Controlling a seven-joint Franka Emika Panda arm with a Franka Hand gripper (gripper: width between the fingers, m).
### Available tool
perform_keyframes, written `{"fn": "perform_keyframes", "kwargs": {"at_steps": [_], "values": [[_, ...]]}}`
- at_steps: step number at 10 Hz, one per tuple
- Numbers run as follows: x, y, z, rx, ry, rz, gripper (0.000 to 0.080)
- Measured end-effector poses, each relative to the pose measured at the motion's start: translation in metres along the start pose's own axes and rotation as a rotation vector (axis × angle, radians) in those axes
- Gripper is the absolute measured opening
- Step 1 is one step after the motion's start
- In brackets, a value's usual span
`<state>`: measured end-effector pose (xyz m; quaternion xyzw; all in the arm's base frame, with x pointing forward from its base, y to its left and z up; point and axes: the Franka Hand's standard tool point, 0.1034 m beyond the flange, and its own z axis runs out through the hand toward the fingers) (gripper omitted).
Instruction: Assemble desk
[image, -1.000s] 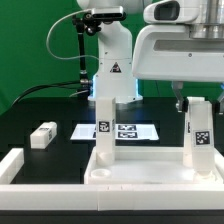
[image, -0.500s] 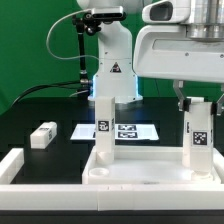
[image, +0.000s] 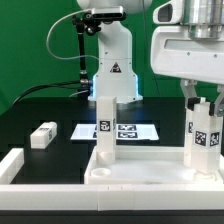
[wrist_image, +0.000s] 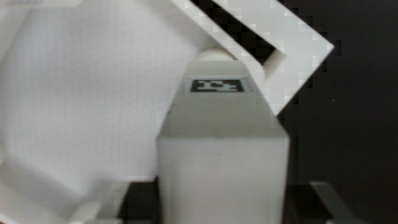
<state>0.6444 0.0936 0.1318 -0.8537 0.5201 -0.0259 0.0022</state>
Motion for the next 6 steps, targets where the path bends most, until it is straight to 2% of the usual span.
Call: {"fn": "perform_keyframes", "kwargs": {"at_steps": [1,3,6], "values": [[0.0000,-0.0043,0.0013,0.039,0.000,0.170,0.0294],[-0.0065,-0.0079,0.0011,0.056,0.003,0.372,0.0294],[-0.0070,-0.0046,0.0008,0.067,0.005,0.444,0.0294]]}}
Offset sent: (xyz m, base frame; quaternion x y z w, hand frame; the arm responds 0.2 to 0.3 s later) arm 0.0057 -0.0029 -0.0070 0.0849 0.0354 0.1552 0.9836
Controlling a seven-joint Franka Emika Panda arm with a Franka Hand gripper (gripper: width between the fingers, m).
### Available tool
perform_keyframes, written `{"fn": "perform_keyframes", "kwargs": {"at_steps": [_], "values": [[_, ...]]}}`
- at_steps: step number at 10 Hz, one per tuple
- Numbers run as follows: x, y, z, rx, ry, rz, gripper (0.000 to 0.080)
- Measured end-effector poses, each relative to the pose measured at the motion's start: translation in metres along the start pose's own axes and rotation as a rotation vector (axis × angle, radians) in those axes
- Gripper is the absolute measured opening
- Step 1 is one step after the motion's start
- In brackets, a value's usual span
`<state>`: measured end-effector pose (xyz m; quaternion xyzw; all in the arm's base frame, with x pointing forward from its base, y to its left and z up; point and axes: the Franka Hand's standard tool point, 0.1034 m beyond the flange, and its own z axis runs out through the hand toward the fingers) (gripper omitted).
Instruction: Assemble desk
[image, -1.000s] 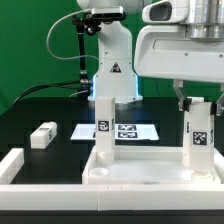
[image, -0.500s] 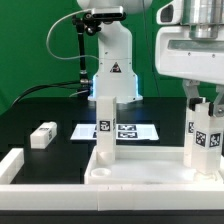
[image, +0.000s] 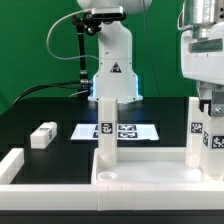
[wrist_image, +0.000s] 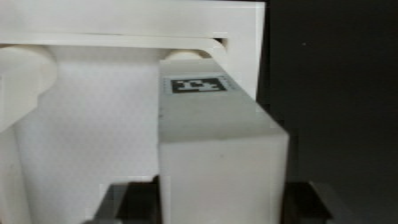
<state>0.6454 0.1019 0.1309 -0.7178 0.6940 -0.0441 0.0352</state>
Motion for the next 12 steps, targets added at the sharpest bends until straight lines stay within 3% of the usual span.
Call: {"fn": "perform_keyframes", "kwargs": {"at_steps": [1,2,3,4,5,6,7,12], "values": [[0.000,0.000,0.001,-0.001,0.000,-0.003,0.0294],[0.000,0.000,0.001,-0.001,0.001,-0.014,0.0469],[-0.001,0.000,0.001,0.000,0.000,-0.052,0.0586],[-0.007,-0.004,0.002,0.068,0.005,-0.071,0.0586],[-0.013,0.000,0.008,0.151,0.017,-0.121,0.0637],[-0.015,0.003,0.013,0.205,0.029,-0.251,0.0647],[-0.015,0.003,0.014,0.242,0.036,-0.344,0.0647],[-0.011,0.002,0.015,0.241,0.081,-0.740,0.0649]]}}
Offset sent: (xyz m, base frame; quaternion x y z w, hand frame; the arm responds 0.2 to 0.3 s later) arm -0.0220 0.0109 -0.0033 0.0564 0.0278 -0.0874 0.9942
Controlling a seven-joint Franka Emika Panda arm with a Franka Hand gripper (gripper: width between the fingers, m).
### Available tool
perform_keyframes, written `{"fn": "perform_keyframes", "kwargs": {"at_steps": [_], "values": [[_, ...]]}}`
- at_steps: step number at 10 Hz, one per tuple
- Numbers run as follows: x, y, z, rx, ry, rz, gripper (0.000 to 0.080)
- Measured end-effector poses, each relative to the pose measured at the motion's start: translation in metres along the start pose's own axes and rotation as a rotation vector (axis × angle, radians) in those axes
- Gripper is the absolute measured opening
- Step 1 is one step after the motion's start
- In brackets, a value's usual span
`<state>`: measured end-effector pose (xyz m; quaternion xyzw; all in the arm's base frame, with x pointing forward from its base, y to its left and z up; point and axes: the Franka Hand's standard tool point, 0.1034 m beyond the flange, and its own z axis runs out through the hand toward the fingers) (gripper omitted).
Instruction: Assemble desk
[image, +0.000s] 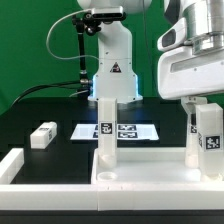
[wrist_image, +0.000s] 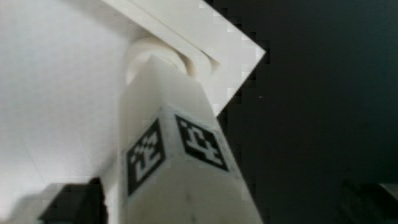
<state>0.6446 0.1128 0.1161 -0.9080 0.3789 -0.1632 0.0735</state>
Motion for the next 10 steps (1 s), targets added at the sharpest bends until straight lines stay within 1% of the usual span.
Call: {"fn": "perform_keyframes", "kwargs": {"at_steps": [1,3,4,6,7,8,9,10], "values": [[-0.001,0.000,-0.001,-0.016,-0.011,-0.190,0.0649],[-0.006,0.000,0.001,-0.026,-0.029,-0.459,0.0649],[-0.007,0.000,0.001,-0.024,-0.028,-0.548,0.0649],[-0.005,0.001,0.002,-0.028,-0.027,-0.701,0.0649],[-0.004,0.005,0.002,-0.037,-0.048,-0.735,0.0649],[0.001,0.013,-0.001,-0.064,-0.136,-0.702,0.0649],[0.009,0.012,-0.003,-0.085,-0.199,-0.685,0.0649],[0.016,0.009,-0.001,-0.090,-0.217,-0.677,0.0649]]}}
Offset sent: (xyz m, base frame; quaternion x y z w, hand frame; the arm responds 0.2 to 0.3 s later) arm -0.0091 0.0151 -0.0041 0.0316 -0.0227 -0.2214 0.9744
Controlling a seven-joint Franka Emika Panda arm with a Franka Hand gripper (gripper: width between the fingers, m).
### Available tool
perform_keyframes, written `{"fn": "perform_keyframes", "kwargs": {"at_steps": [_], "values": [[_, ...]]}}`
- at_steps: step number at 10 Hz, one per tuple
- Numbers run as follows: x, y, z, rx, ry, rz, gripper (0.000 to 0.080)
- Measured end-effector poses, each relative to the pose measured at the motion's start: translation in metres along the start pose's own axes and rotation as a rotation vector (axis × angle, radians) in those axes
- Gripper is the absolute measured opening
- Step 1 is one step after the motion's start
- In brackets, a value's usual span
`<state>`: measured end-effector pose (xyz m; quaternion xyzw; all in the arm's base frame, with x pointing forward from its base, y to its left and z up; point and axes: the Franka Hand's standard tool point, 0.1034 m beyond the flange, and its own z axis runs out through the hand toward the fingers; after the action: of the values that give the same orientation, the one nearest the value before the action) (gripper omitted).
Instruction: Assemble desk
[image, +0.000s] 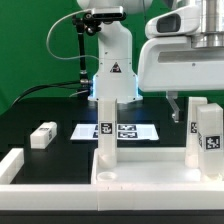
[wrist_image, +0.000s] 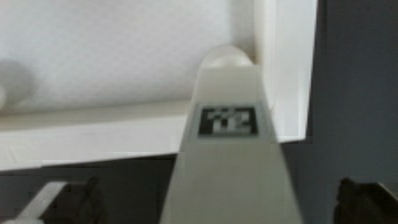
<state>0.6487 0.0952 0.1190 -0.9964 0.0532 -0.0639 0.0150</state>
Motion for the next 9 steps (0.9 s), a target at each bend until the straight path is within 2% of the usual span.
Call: {"fn": "perform_keyframes", "kwargs": {"at_steps": [3,4,5,6,7,9], "values": [[0.0072,0.0029,0.0003,0.001,-0.022,0.027,0.0649],[0.0071,0.0033,0.0004,0.001,-0.022,0.055,0.0527],[0.0072,0.0036,0.0006,0.000,-0.022,0.054,0.0527],[0.0070,0.0029,0.0006,0.002,-0.023,0.114,0.0387],[0.0069,0.0030,0.0008,0.001,-0.023,0.208,0.0288],[0.0068,0.0033,0.0011,-0.001,-0.024,0.317,0.0288]]}}
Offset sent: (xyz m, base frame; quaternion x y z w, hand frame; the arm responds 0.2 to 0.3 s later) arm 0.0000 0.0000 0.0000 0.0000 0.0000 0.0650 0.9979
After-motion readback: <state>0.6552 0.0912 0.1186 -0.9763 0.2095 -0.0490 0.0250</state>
